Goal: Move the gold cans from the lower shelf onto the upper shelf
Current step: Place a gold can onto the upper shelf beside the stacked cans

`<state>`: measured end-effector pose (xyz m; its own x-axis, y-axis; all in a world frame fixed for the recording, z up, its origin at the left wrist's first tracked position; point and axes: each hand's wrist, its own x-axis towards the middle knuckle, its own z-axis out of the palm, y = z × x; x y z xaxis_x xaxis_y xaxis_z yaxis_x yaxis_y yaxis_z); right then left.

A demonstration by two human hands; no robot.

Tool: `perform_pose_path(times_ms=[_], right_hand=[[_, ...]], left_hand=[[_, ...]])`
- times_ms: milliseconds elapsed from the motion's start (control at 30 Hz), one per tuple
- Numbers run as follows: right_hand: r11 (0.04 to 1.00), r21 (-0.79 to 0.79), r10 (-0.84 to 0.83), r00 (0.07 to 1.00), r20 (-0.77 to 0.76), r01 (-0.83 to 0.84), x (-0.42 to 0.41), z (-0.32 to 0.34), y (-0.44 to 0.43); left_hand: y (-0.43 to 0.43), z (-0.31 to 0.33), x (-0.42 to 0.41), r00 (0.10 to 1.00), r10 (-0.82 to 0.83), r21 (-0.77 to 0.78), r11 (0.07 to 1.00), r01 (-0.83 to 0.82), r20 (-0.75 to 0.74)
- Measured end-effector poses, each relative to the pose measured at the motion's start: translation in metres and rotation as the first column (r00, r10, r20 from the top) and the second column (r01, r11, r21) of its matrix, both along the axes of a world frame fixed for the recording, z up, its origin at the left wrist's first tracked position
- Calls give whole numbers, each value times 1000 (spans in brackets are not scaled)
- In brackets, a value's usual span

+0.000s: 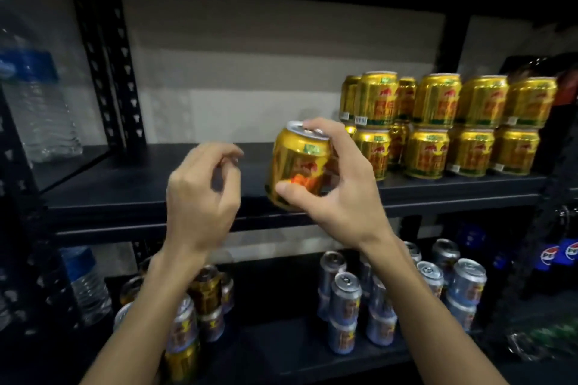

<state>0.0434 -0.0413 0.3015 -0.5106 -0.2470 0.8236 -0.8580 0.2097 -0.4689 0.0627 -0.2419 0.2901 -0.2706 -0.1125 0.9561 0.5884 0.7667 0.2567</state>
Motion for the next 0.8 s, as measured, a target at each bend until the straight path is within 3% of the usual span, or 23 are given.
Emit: perform_pose_path(times_ms=[67, 133, 300, 467, 800], right_hand=[[996, 5, -85, 995, 44, 85, -17, 11, -10], [983, 36, -180, 979, 92, 178, -37, 17, -19], [946, 146, -314, 930, 191, 290, -81, 15, -32], [906, 222, -413, 867, 277, 361, -111, 15, -33], [875, 333, -456, 826, 331, 350, -128, 14, -33]], left_hand=[[-7, 17, -17, 966, 102, -17, 995, -101, 238], [-12, 24, -33, 863, 243, -101, 970, -222, 442], [-19, 16, -51, 642, 336, -292, 940, -179, 689], [-23, 14, -55, 507, 416, -397, 905, -151, 755], [-22, 15, -57, 468, 446, -435, 890, -139, 763]])
